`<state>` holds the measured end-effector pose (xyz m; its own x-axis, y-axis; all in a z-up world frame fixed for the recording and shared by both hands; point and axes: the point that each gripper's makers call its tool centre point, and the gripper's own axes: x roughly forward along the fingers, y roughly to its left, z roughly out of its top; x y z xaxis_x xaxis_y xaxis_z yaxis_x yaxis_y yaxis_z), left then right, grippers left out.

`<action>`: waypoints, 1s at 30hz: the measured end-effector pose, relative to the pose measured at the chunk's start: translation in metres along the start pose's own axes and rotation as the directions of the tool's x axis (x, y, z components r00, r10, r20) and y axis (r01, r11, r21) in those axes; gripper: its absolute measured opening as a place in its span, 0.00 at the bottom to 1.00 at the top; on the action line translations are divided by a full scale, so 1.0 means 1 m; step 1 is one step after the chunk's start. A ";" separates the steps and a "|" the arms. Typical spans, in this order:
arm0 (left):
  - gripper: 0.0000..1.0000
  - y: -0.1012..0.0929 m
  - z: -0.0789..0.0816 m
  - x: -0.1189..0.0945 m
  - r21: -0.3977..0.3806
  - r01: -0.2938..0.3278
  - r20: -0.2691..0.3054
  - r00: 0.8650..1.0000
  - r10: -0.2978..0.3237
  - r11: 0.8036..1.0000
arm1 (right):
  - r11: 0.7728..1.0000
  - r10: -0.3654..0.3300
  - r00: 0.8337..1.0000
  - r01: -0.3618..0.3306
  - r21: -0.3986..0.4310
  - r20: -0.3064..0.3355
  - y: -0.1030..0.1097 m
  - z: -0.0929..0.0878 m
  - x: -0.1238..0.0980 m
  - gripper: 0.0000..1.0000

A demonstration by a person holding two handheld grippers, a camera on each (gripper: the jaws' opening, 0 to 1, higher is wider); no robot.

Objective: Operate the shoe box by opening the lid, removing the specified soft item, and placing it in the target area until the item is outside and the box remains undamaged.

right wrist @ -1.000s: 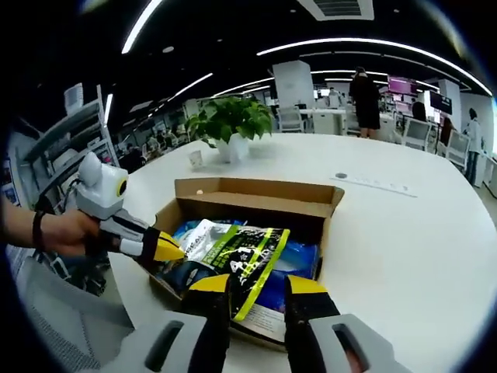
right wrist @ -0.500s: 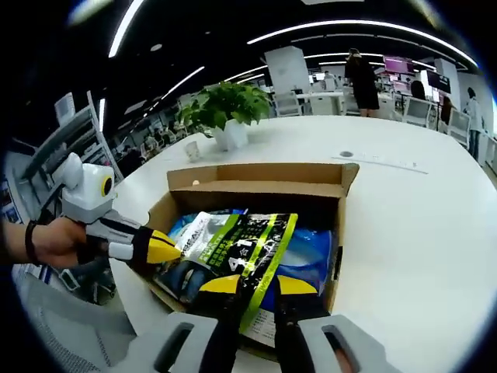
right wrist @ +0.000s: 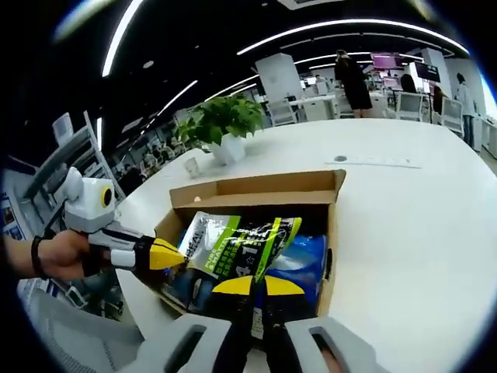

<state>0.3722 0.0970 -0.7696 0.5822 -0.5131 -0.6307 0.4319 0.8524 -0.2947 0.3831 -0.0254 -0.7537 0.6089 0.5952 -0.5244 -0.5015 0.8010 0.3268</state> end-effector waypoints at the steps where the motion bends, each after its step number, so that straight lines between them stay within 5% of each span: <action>1: 0.00 -0.002 0.002 0.000 0.003 0.005 0.004 1.000 -0.005 1.000 | 1.000 -0.003 1.000 0.003 0.004 0.010 -0.002 0.003 -0.003 0.00; 16: 0.00 -0.056 0.040 0.012 0.150 0.090 0.011 0.996 -0.093 0.985 | 0.995 -0.079 0.992 0.072 0.074 0.097 -0.038 0.016 -0.046 0.00; 30: 0.00 -0.108 0.051 0.042 0.223 0.160 -0.016 0.987 -0.161 0.962 | 0.978 -0.180 0.976 0.165 0.125 0.123 -0.084 0.009 -0.091 0.00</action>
<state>0.3851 -0.0219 -0.7274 0.4939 -0.6416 -0.5869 0.6620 0.7150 -0.2247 0.3754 -0.1459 -0.7260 0.7604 0.4443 -0.4737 -0.3133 0.8899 0.3317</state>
